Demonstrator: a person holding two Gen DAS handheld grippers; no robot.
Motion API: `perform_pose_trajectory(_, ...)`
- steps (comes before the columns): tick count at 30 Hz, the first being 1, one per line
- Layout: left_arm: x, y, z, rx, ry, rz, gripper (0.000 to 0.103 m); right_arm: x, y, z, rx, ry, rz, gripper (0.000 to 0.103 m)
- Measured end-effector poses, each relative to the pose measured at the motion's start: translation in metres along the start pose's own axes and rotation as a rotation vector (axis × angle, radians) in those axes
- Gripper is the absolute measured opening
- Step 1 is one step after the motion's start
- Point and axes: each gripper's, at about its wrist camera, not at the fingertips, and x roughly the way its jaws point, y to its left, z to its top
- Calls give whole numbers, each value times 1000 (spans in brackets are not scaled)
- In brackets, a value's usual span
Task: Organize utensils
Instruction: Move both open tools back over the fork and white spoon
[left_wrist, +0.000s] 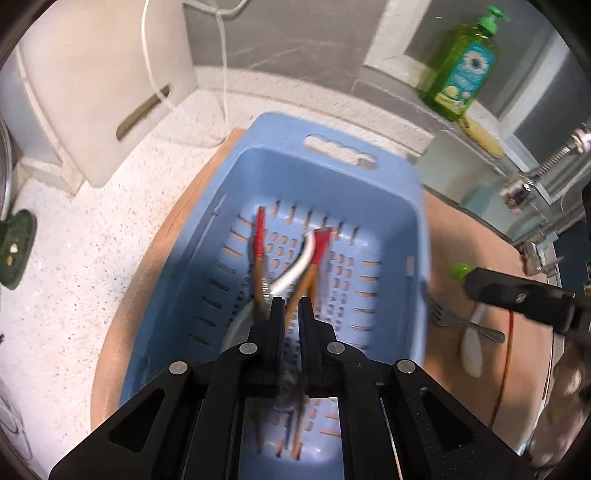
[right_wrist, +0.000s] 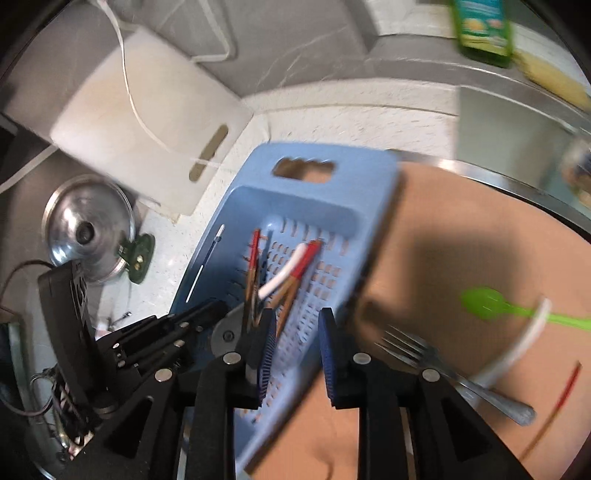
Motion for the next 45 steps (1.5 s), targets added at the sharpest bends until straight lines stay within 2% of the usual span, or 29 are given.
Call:
perform_pose_trajectory(7, -23, -51, -13, 86, -43, -41, 6, -69, -81, -32, 92, -72, -26, 23)
perform_pose_trajectory(11, -18, -88, -22, 142, -23, -91, 14, -95, -130, -57, 159, -87, -69, 23)
perform_pose_trajectory(17, -1, -147, -38, 250, 25, -149, 14, -110, -174, -91, 226, -82, -96, 23)
perform_pose_trajectory(27, 19, -206, -68, 402, 120, -168, 14, -96, -199, -122, 284, -42, -89, 23)
perform_pose_trajectory(33, 24, -218, -67, 431, 130, -155, 15, -84, -195, -123, 268, -27, -109, 23)
perform_pose_trajectory(38, 25, -211, -51, 441, 116, -125, 14, -74, -186, -121, 253, -21, -111, 23)
perform_pose_trajectory(45, 49, -196, 2, 433, 139, -81, 14, -74, -184, -115, 267, -32, -86, 23)
